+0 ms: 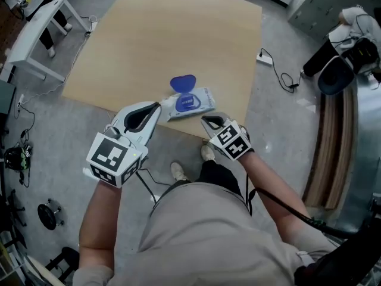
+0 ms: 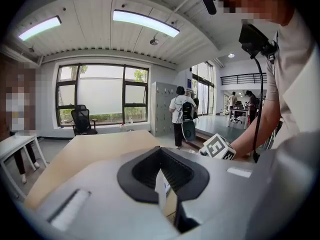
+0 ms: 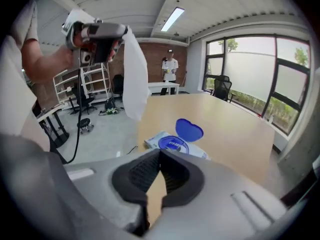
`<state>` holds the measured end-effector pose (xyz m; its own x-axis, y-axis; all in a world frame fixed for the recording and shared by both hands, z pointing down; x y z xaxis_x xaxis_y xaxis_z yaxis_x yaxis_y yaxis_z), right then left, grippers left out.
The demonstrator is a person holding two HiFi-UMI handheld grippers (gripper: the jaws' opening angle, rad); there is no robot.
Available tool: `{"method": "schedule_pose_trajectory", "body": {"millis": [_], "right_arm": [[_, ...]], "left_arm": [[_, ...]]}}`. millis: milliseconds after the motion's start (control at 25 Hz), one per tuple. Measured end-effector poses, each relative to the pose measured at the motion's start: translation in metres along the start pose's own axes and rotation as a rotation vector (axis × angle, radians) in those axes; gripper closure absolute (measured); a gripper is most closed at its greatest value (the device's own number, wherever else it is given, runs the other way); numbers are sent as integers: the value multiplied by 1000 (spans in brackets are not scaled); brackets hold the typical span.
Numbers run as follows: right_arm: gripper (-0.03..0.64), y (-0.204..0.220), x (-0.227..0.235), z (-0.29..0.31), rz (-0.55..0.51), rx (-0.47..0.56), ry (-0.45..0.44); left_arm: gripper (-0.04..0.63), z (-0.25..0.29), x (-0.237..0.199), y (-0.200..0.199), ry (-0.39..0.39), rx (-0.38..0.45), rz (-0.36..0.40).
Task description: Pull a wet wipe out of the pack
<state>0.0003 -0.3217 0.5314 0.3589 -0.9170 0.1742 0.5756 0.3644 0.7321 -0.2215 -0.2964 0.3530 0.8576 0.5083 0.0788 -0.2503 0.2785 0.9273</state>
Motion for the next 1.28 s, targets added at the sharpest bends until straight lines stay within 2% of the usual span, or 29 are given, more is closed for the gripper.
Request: {"method": "schedule_pose_trajectory", "body": {"millis": [160,240,520,640,800,1000,1120,1280], "right_arm": [[615,-26,-125,-35,44,69,90],[614,-32,-173,-49,53,97,121],[610,-13,-225,-139,37,214,185],[529,-3,-275,-167,4,266,176],[525,18,-348,-205,-42,333,172],[525,71,-429,-245,-44,351,164],[525,92,-463,-258,-34,355,160],[525,100,-493,-288,-28,391,179]], "left_arm": [[589,-114,-17,22,26,71,1],[589,-156,-19,32,25,94,4],[589,-219,40,26,-28,143,-10],[589,-273,75,32,-61,172,-29],[589,-342,134,33,-101,197,-53],[589,-412,211,45,-109,179,-67],[589,-443,235,57,-113,144,-66],[589,-469,259,57,-81,120,-72]]}}
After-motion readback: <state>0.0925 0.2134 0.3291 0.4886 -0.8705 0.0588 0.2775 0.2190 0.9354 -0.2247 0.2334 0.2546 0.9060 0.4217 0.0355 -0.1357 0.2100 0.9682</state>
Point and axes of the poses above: the fingertips, and each gripper's own axes: z forward along the fingers, x to its right, y out of its underside, the point moved 9 cm from there along -z, backward along the fingers, and after that the axes turned 12 degrees about -y, right-handed, at the moved point
